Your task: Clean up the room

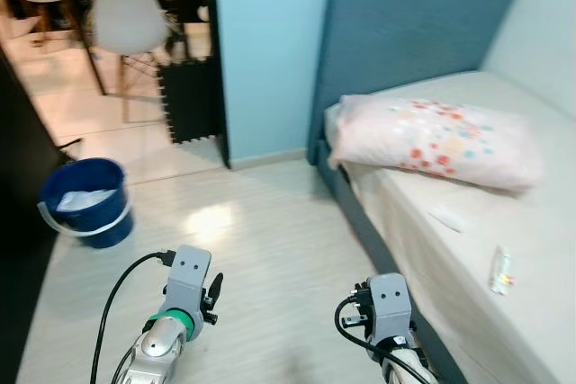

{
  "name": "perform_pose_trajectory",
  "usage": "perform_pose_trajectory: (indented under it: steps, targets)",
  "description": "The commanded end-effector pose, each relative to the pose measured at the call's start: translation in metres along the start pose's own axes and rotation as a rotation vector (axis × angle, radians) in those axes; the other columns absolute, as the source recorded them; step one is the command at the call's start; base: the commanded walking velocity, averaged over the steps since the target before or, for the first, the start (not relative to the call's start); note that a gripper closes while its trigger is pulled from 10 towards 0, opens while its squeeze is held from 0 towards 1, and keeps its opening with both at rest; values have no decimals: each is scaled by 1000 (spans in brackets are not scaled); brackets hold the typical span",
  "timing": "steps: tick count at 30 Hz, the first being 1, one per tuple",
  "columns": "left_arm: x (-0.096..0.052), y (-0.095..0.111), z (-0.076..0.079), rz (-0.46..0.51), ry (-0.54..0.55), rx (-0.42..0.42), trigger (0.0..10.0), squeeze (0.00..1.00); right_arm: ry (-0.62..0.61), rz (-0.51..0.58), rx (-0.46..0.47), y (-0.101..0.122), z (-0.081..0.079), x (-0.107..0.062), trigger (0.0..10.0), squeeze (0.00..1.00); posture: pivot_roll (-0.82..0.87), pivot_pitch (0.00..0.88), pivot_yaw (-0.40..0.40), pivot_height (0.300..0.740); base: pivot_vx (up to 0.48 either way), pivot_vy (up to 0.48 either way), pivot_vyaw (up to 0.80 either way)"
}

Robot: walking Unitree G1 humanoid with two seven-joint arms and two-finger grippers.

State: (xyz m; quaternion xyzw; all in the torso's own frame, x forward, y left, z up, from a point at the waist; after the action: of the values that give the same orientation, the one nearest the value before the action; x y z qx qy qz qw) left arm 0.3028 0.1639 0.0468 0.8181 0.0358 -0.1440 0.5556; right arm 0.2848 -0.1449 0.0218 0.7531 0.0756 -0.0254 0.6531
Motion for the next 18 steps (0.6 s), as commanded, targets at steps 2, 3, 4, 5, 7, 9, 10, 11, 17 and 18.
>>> perform_pose_trajectory:
  steps: [2,3,4,5,7,9,10,11,17,18]
  targets:
    - [-2,-3,4,-8,-24,0,10000,0,-11,-20,11,-4,2,-3,10000,0,-133,55,52,739,0,0,-800]
    - [-2,-2,5,-4,-26,1,10000,0,-10,-18,11,-4,1,-3,10000,0,-133,55,52,739,0,0,-800]
    - [-1,0,5,8,-29,1,10000,0,-6,-12,8,-3,0,-2,10000,0,-134,55,53,739,0,0,-800]
    - [-1,2,5,17,-31,1,10000,0,-3,-7,6,-2,0,-2,10000,0,-134,55,53,739,0,0,-800]
    - [-1,5,5,39,-29,5,10000,0,1,2,3,0,-2,-2,10000,0,-135,56,55,739,0,0,-800]
    - [-1,6,5,47,-27,4,10000,0,3,5,4,0,-3,-1,10000,0,-135,56,55,739,0,0,-800]
    - [0,8,4,55,-25,4,10000,0,5,9,5,1,-3,-1,10000,0,-135,56,55,739,0,0,-800]
    - [0,9,4,60,-24,5,10000,0,6,11,6,2,-4,-1,10000,0,-133,57,56,739,0,0,-800]
    - [0,21,2,122,-22,34,10000,0,24,54,-5,11,-7,3,10000,0,-131,58,57,739,0,0,-800]
    - [0,21,2,122,-22,34,10000,0,24,54,-5,11,-7,3,10000,0,-131,58,57,739,0,0,-800]
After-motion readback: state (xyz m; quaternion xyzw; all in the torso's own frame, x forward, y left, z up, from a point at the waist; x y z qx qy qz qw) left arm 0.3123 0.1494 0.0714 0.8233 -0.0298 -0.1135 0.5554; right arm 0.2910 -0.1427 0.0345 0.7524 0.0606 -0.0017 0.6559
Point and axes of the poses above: a point about 5 cm out from each wrist's last joint towards the gripper, its own x axis pointing out of the wrist towards the gripper, its own y axis along the axis of the wrist's last joint, z = x × y, the point moved 1 cm from there along x, pointing out of the wrist towards the gripper, and after that the axes turned 13 degrees about x, right-handed, at the moved point
